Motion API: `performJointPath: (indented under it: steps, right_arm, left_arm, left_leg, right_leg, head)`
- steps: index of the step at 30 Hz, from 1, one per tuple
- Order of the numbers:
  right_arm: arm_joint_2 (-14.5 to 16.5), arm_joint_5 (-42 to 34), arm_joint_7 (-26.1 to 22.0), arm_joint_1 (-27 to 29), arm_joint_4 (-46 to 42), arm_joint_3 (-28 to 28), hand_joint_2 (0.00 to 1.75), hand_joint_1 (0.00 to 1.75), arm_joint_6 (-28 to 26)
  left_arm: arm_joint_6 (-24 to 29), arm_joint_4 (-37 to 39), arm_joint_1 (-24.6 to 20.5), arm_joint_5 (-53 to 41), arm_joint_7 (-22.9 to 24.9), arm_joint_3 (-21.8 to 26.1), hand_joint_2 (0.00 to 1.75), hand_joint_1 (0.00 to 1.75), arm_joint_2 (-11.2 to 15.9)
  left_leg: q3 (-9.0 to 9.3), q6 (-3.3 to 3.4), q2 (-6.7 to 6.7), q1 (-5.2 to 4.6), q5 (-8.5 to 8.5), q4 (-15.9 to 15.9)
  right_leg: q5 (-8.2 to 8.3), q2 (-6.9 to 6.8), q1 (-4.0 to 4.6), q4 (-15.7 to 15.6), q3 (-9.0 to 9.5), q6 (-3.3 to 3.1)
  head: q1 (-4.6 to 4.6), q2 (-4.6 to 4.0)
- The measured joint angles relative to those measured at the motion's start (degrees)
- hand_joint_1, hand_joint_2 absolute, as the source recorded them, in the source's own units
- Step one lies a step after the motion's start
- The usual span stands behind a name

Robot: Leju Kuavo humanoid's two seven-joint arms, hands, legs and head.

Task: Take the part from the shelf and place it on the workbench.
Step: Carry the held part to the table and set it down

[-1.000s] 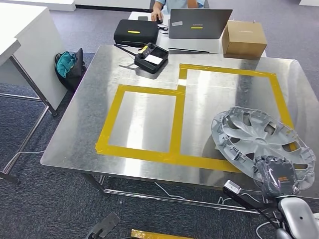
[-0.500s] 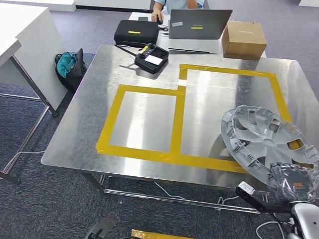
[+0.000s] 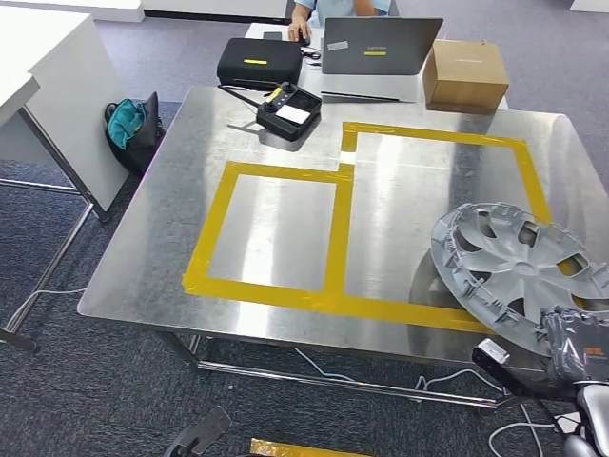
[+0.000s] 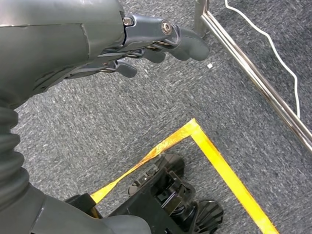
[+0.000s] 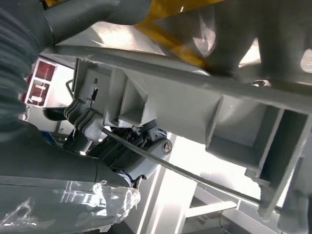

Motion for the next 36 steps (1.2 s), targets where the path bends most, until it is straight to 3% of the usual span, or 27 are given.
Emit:
performJointPath:
  steps: [9, 27, 28, 31, 32, 33, 36]
  right_arm:
    - [1.3, 0.9, -3.3, -0.9, 1.3, -0.4, 1.75, 1.69, -2.0]
    - [2.2, 3.9, -4.5, -2.9, 4.0, 1.2, 1.75, 1.75, -2.9]
    - [2.2, 4.0, -4.5, -3.2, 4.3, 1.4, 1.75, 1.48, -3.0]
    - [2.2, 4.2, -4.3, -3.8, 5.2, 1.8, 1.75, 0.17, -3.4]
    - [2.2, 4.3, -4.2, -3.9, 5.5, 2.0, 1.75, 0.0, -3.7]
    - [2.2, 4.5, -4.1, -3.9, 5.7, 2.1, 1.75, 0.0, -4.0]
    - [2.2, 4.8, -3.8, -3.8, 6.2, 2.6, 1.75, 0.0, -5.0]
  left_arm:
    - [-0.2, 0.0, 0.0, 0.0, 0.0, -0.3, 1.75, 0.0, 0.0]
    - [-0.3, 0.0, -0.1, -0.5, 1.2, -1.1, 1.75, 0.0, 0.3]
    - [-0.2, 0.0, -0.1, -0.6, 1.6, -1.3, 1.75, 0.0, 0.3]
    - [-0.1, 0.0, -0.1, -0.8, 2.2, -1.6, 1.75, 0.0, 0.4]
    - [-0.1, 0.0, -0.1, -0.6, 2.2, -1.6, 1.75, 0.0, 0.5]
    - [0.0, 0.0, -0.1, -0.4, 2.2, -1.6, 1.75, 0.0, 0.5]
    - [0.2, 0.0, -0.1, -0.2, 2.3, -1.6, 0.44, 0.0, 0.6]
  left_leg:
    - [-0.01, 0.0, 0.0, 0.0, 0.0, 0.0]
    - [-0.01, 0.0, 0.0, 0.0, 0.01, 0.0]
    - [-0.01, 0.0, 0.0, 0.0, 0.01, 0.0]
    - [-0.01, 0.0, 0.0, 0.0, 0.02, 0.0]
    - [-0.01, 0.0, 0.0, 0.0, 0.02, 0.0]
    - [-0.02, 0.0, 0.0, 0.0, 0.02, 0.0]
    - [-0.04, 0.0, -0.01, 0.0, 0.02, 0.0]
  right_leg:
    - [0.0, 0.0, 0.0, 0.0, 0.0, 0.0]
    - [0.0, 0.01, 0.0, 0.0, 0.0, 0.0]
    - [0.0, 0.01, 0.0, 0.0, 0.0, 0.0]
    - [0.01, 0.01, 0.0, 0.0, 0.0, 0.0]
    - [0.01, 0.0, 0.0, 0.0, 0.0, 0.0]
    - [0.01, 0.0, 0.0, 0.0, -0.01, -0.01]
    - [0.01, -0.01, 0.0, 0.0, -0.03, -0.01]
  head:
    - [-0.01, -0.01]
    - [0.0, 0.0]
    - [0.0, 0.0]
    - [-0.01, 0.0]
    - [0.0, -0.01]
    - [0.0, -0.01]
    - [0.01, 0.01]
